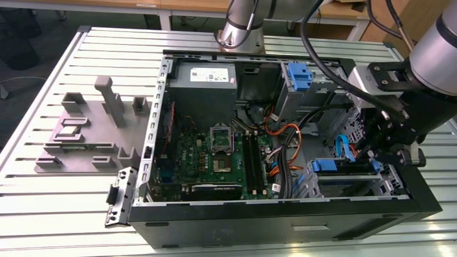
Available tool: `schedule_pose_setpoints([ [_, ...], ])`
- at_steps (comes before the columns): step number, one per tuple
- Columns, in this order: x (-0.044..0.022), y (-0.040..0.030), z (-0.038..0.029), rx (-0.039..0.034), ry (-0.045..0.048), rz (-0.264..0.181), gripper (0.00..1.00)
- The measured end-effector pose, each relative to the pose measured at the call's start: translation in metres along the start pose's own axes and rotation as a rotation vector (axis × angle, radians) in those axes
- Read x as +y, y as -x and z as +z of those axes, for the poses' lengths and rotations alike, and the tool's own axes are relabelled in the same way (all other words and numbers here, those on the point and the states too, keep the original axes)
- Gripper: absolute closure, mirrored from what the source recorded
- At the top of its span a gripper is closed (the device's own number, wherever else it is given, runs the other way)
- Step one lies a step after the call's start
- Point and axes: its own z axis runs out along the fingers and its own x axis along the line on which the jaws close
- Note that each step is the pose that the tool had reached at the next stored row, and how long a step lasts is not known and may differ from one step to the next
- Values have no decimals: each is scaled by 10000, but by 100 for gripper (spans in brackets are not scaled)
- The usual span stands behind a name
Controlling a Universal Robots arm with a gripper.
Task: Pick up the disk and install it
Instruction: 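Insert the second disk wire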
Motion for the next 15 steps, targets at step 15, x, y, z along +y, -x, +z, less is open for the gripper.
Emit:
schedule_pose_setpoints([
  [15,0,-11,41,-202,3,16,76],
])
